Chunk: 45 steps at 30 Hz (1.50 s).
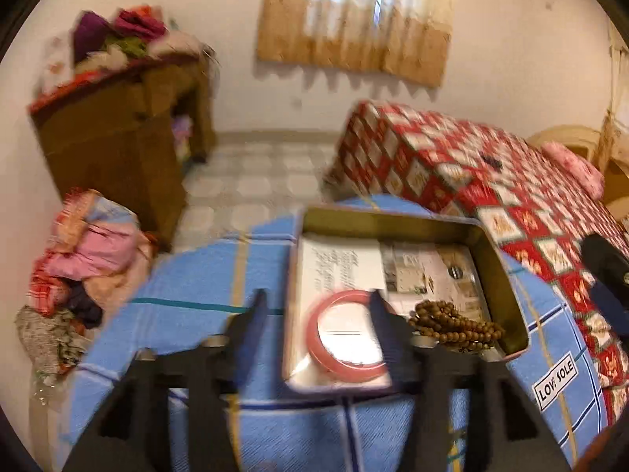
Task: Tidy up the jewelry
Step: 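Lower both held items into the pink tin and open both tools, then withdraw both open tools from the tin back over the table, then grasp the pearl necklace with the right tool while the left tool reaches the grey bead bracelet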
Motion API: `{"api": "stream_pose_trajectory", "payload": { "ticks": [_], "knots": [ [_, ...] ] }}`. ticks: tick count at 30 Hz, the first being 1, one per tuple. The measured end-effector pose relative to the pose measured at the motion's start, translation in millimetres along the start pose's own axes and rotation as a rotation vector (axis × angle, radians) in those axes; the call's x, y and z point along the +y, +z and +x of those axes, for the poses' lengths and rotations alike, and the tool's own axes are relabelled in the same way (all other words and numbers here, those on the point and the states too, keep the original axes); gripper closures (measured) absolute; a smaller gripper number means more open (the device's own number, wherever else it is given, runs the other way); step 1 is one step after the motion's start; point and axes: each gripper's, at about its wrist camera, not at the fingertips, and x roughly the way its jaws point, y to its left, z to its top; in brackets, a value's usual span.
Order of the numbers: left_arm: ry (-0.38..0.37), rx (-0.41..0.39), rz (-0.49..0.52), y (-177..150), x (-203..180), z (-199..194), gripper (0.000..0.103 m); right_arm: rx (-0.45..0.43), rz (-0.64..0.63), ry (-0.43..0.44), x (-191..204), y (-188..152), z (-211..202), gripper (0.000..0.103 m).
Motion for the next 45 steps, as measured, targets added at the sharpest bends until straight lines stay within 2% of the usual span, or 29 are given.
{"api": "stream_pose_trajectory", "payload": {
  "ticks": [3, 4, 7, 11, 15, 19, 21, 23, 29, 32, 42, 43, 45],
  "knots": [
    [-0.024, -0.049, 0.013, -9, 6, -36, 0.036, -0.076, -0.074, -0.071, 5, -3, -40, 0.013],
    [-0.017, -0.053, 0.021, -17, 9, -49, 0.036, -0.081, -0.090, -0.082, 5, -7, -48, 0.009],
    [-0.036, -0.084, 0.002, -42, 16, -76, 0.036, -0.087, -0.114, -0.116, 1, -25, -72, 0.008],
    [0.007, -0.152, -0.011, -72, 13, -99, 0.036, -0.083, -0.102, -0.146, -13, -55, -97, 0.008],
    [-0.002, -0.119, 0.022, -92, 6, -112, 0.036, -0.025, -0.083, -0.159, -27, -69, -110, 0.008],
    [0.008, -0.130, 0.062, -111, 4, -130, 0.036, 0.007, -0.102, -0.213, -43, -85, -128, 0.008],
    [0.017, -0.128, 0.061, -119, 5, -135, 0.036, 0.036, -0.108, -0.213, -49, -93, -131, 0.013],
    [0.009, -0.110, 0.048, -128, 10, -137, 0.036, 0.078, -0.109, -0.216, -56, -105, -131, 0.023],
    [-0.005, -0.069, 0.037, -150, 14, -139, 0.036, 0.150, -0.111, -0.205, -61, -133, -136, 0.024],
    [-0.047, -0.042, 0.007, -155, 16, -139, 0.036, 0.171, -0.119, -0.191, -57, -140, -137, 0.028],
    [-0.063, -0.032, 0.010, -158, 14, -137, 0.036, 0.231, -0.113, -0.135, -48, -131, -115, 0.028],
    [-0.067, -0.028, 0.007, -158, 14, -136, 0.036, 0.250, -0.101, -0.134, -49, -129, -108, 0.029],
    [-0.075, -0.024, 0.009, -158, 15, -134, 0.036, 0.285, -0.090, -0.130, -48, -128, -94, 0.037]
  ]
}}
